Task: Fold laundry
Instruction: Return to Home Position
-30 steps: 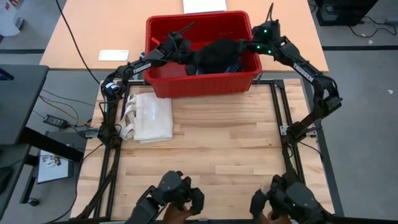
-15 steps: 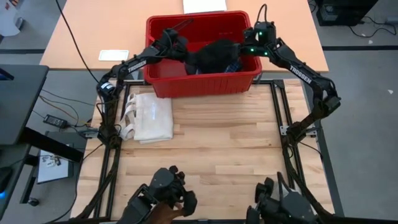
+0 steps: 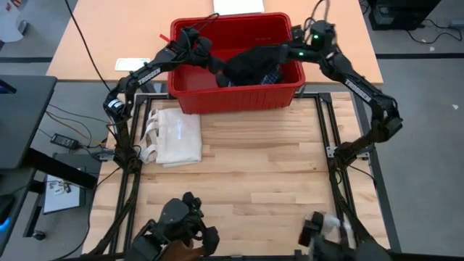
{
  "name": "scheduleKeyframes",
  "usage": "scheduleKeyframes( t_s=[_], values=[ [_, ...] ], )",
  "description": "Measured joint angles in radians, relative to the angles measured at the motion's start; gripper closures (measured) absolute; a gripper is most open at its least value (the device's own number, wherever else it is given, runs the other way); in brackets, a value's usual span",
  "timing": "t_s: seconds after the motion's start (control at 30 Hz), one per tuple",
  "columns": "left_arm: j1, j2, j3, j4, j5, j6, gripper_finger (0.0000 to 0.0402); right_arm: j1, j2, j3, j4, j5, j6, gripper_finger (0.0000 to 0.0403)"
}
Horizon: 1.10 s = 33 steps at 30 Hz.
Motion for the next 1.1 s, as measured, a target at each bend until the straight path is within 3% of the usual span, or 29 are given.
scheduleKeyframes(
  t_s=[0.37,0.67,0.77,0.9,1.1],
  values=[
    [0.039,-0.188,0.0,-0.076,-0.202,0.064,0.0031,-0.012,-0.178,0.0,-0.014,0.037,0.001,0.0099],
    [-0.031,-0.361,-0.019,-0.189,-0.384,0.101,0.0031,-0.104,-0.329,-0.001,-0.192,0.049,-0.07,0.0099],
    [-0.101,-0.429,-0.094,-0.165,-0.458,0.144,0.0037,-0.116,-0.398,-0.002,-0.238,0.098,-0.117,0.0099],
    [-0.188,-0.527,-0.283,-0.045,-0.491,0.118,0.0055,-0.118,-0.505,-0.056,-0.268,0.174,-0.161,0.0099],
    [-0.349,-0.703,-0.583,0.166,-0.591,0.01,0.0084,-0.147,-0.717,-0.275,-0.287,0.249,-0.135,0.0099]
  ],
)
